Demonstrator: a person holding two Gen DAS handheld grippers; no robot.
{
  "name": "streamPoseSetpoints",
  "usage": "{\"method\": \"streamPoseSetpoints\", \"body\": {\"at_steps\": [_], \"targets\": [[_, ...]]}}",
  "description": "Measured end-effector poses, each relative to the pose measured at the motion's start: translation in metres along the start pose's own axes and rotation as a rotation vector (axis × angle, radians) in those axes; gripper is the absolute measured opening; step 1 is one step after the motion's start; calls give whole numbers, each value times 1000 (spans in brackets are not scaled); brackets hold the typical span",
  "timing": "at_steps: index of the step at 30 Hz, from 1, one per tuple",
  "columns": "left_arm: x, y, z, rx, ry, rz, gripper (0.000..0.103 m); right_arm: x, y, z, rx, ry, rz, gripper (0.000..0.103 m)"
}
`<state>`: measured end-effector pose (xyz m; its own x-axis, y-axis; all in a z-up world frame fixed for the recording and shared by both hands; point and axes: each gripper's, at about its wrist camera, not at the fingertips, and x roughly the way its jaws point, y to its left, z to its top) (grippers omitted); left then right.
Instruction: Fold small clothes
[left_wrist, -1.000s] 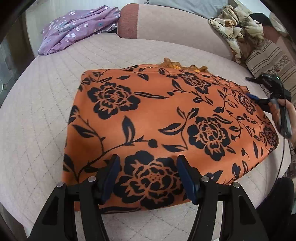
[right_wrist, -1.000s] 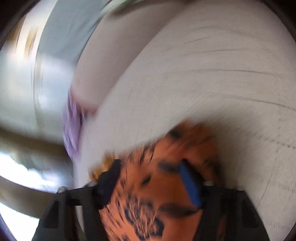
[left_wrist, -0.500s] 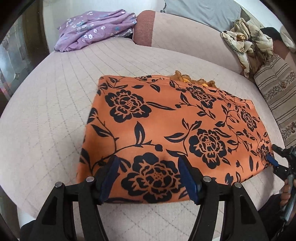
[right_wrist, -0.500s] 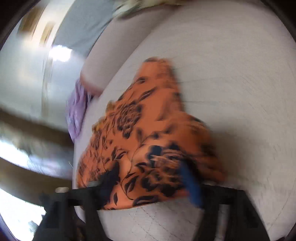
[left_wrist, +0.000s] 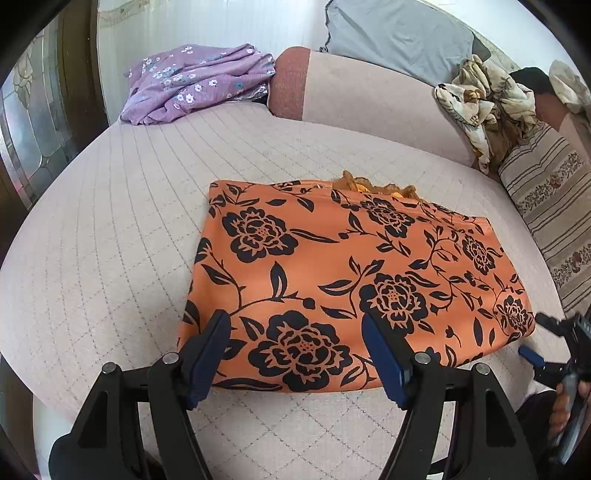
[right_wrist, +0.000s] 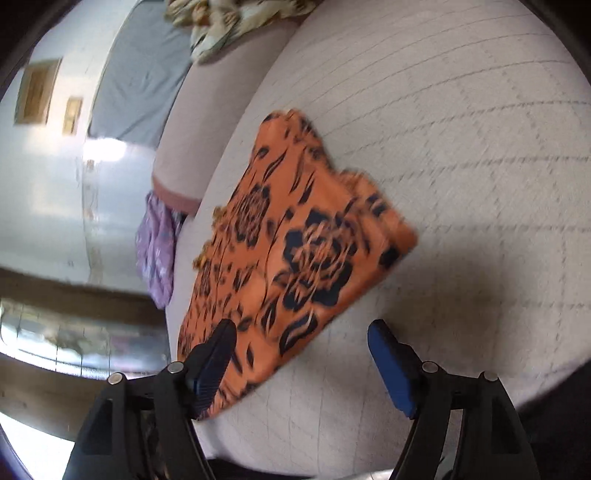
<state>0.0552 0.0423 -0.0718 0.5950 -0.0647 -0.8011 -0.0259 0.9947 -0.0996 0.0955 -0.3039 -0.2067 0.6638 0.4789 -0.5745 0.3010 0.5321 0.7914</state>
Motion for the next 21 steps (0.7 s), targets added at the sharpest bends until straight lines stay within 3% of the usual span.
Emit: {"method": "streamPoseSetpoints", "body": {"at_steps": [5,6,7,8,9,15,16,18,19,20,21], "targets": [[4,3,-3,-18,13,-5,75,6,-11,25,95,-40,25,75],[6,3,-5,-17,19,-3,75,8,-10,28,97,-52,21,65],[9,3,-7,-17,26,1,75,10,-7,32,80,-49,4,47],[12,3,-8,-17,32,4,75,13,-7,34,66,-38,-19,13],[15,4,-9,-18,42,7,75,14,-8,35,62,-27,-37,11],[20,10,-11,-31,36,31,75,-17,28,29,-121,-126,-96,10],[22,11,-10,-40,39,33,75,-13,23,30,-125,-107,-127,10],[27,9,-8,-43,52,33,75,6,-4,32,-54,10,-185,14],[28,7,-8,-31,54,35,75,1,-12,31,-13,0,-139,14],[29,6,-8,-17,46,42,75,-7,-11,32,-15,-17,-129,23],[30,5,-8,-10,41,49,75,-13,-8,32,-37,-31,-141,42]]}}
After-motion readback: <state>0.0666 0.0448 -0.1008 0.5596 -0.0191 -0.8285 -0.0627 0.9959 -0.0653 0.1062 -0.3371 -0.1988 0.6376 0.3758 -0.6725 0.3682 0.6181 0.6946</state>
